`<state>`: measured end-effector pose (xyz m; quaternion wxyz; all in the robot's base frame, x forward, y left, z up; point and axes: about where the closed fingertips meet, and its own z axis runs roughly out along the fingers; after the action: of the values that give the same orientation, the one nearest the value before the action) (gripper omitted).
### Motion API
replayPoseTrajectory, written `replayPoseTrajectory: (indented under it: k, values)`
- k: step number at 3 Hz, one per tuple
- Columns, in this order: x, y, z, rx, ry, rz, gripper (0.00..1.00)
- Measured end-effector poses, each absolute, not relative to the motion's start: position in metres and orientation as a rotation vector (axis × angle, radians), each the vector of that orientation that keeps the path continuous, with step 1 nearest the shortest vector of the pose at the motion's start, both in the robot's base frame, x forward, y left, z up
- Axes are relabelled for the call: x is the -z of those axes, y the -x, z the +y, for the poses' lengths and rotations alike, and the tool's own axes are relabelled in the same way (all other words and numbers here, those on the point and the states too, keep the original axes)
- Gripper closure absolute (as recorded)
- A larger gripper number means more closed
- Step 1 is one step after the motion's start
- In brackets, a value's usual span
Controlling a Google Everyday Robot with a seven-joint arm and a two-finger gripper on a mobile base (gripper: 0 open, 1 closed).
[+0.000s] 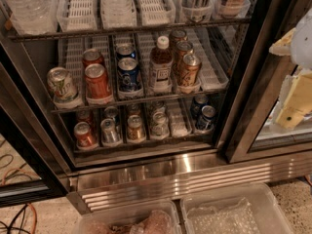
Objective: Pick 7up can from middle shelf of fridge
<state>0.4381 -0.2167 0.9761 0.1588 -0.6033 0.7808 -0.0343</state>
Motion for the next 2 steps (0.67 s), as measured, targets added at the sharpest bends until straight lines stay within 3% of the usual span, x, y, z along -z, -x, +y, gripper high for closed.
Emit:
replayPoseTrajectory:
  k: [2]
  values:
    - [-0.9712,-0.4382,-0.2134,0.072,1.715,2.221,0.0]
